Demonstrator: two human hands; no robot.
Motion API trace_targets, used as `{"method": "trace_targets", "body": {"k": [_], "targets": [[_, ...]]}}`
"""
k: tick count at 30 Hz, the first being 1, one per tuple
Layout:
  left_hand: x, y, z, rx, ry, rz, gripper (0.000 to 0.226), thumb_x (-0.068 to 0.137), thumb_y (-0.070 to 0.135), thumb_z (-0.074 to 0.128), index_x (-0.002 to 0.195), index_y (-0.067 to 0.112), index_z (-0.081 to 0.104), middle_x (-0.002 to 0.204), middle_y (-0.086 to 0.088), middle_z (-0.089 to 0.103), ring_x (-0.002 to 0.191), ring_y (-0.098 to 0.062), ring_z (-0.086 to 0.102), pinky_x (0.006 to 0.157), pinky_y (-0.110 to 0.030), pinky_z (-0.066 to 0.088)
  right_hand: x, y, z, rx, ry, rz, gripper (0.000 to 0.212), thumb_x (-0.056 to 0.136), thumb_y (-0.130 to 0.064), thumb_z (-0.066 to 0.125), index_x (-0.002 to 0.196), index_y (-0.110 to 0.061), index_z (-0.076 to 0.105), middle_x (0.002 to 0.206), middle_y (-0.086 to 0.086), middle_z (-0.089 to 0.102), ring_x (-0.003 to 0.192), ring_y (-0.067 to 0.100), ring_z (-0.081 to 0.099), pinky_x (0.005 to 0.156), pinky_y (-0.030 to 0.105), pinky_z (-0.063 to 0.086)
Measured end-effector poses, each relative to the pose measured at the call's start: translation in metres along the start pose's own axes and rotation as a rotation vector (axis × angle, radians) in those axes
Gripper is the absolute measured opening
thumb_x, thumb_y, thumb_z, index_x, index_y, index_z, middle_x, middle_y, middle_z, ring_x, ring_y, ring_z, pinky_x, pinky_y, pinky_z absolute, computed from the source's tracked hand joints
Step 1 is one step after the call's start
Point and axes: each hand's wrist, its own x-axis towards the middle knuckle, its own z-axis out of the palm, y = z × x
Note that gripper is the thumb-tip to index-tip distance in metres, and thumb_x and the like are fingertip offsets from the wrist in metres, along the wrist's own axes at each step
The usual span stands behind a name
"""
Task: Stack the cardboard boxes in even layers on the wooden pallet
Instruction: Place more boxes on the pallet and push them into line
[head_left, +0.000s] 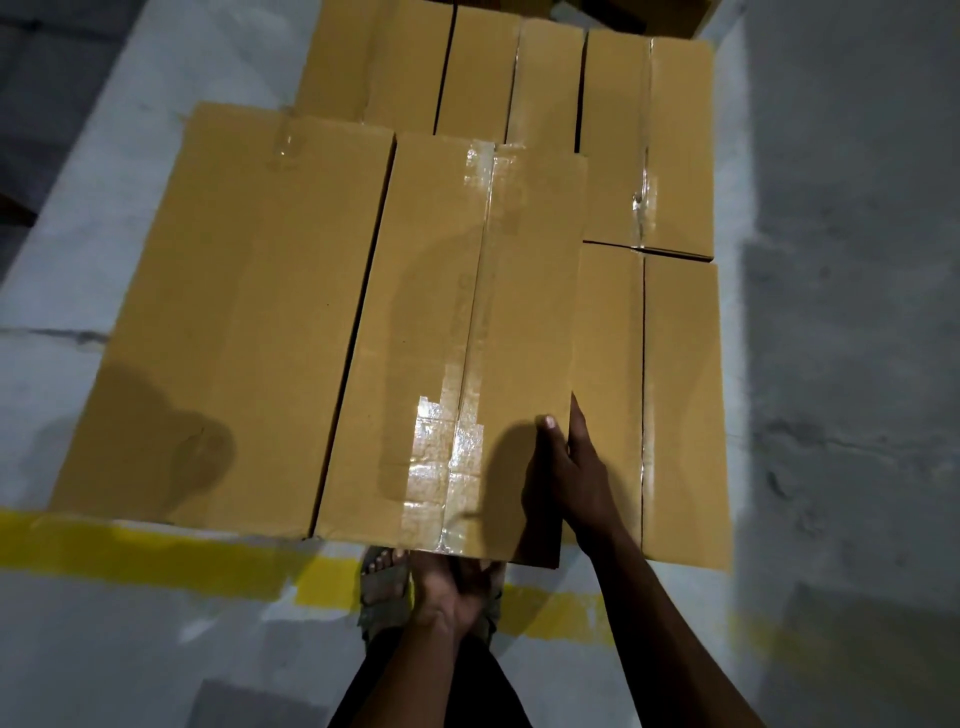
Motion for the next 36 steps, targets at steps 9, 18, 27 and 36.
{"method": "trace_targets", "body": {"k": [9, 18, 27, 36], "targets": [[-0.046, 0.023, -0.003, 0.124, 0.112, 0.059, 0.053, 0.107, 0.054, 0.035, 0.113, 0.010, 0.065, 0.114, -0.018, 0.066, 0.105, -0.037, 0.065, 0.091, -0.046, 0.051, -0.032, 0.021, -0.011, -0.087, -0.081, 0.015, 0.056, 0.107, -0.043, 0.047, 0.159, -0.031, 0.031, 0.129, 0.010, 0.068, 0.123, 0.027, 0.063, 0.083, 0.026, 0.043], [-0.157, 0.064, -0.003, 0.243, 0.089, 0.132, 0.052, 0.111, 0.045, 0.039, 0.133, 0.001, 0.058, 0.146, -0.018, 0.057, 0.138, -0.035, 0.052, 0.120, -0.045, 0.036, -0.108, 0.029, -0.031, -0.090, -0.045, 0.027, 0.030, 0.103, -0.020, 0.062, 0.132, -0.012, 0.063, 0.115, 0.001, 0.070, 0.109, 0.017, 0.068, 0.075, 0.002, 0.043], [-0.286, 0.078, 0.057, 0.535, -0.046, 0.286, 0.033, 0.110, 0.030, 0.046, 0.128, 0.004, 0.057, 0.132, -0.017, 0.063, 0.109, -0.031, 0.066, 0.107, -0.040, 0.043, -0.172, -0.055, -0.084, -0.168, -0.043, -0.141, 0.021, 0.101, -0.023, 0.063, 0.119, -0.017, 0.072, 0.110, -0.006, 0.071, 0.103, 0.010, 0.066, 0.080, 0.010, 0.043], [-0.366, 0.085, 0.090, 1.089, -0.123, 0.428, 0.024, 0.107, 0.025, 0.054, 0.119, 0.009, 0.066, 0.111, -0.013, 0.076, 0.094, -0.028, 0.072, 0.083, -0.038, 0.055, -0.211, -0.111, -0.132, -0.141, 0.016, -0.154, 0.018, 0.103, -0.029, 0.061, 0.117, -0.027, 0.072, 0.105, -0.011, 0.070, 0.100, 0.005, 0.064, 0.071, 0.008, 0.041]]}}
